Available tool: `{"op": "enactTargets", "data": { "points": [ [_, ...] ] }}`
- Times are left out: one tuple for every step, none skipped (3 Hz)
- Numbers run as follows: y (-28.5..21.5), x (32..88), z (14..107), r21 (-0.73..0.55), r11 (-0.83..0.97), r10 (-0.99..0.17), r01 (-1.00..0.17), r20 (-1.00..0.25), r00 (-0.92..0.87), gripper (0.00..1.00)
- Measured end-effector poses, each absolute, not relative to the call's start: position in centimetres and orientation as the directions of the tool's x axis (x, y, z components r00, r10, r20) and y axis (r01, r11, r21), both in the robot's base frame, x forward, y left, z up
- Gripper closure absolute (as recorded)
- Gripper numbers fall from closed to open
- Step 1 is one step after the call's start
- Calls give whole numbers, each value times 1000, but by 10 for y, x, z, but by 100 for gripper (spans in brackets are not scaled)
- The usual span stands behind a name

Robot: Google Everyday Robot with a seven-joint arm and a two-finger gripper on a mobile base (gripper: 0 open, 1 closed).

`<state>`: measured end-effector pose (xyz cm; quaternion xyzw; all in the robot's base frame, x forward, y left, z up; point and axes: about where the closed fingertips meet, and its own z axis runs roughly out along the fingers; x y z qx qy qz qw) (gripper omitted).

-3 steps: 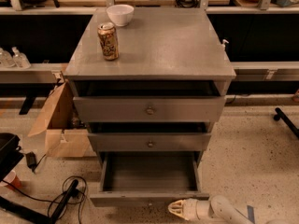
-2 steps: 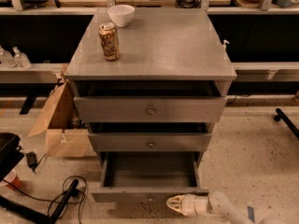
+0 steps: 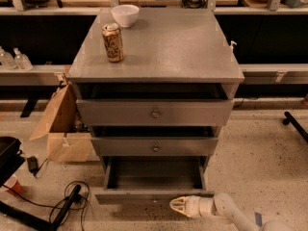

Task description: Close bottom drawer

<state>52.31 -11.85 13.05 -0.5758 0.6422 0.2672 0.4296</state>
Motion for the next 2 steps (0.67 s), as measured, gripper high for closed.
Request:
{"op": "enactTargets", "data": {
  "points": [
    [-118, 523, 131, -151, 194, -510, -969, -860, 32, 100],
    [-113, 544, 136, -163, 198, -486, -967, -873, 48, 100]
  ]
}}
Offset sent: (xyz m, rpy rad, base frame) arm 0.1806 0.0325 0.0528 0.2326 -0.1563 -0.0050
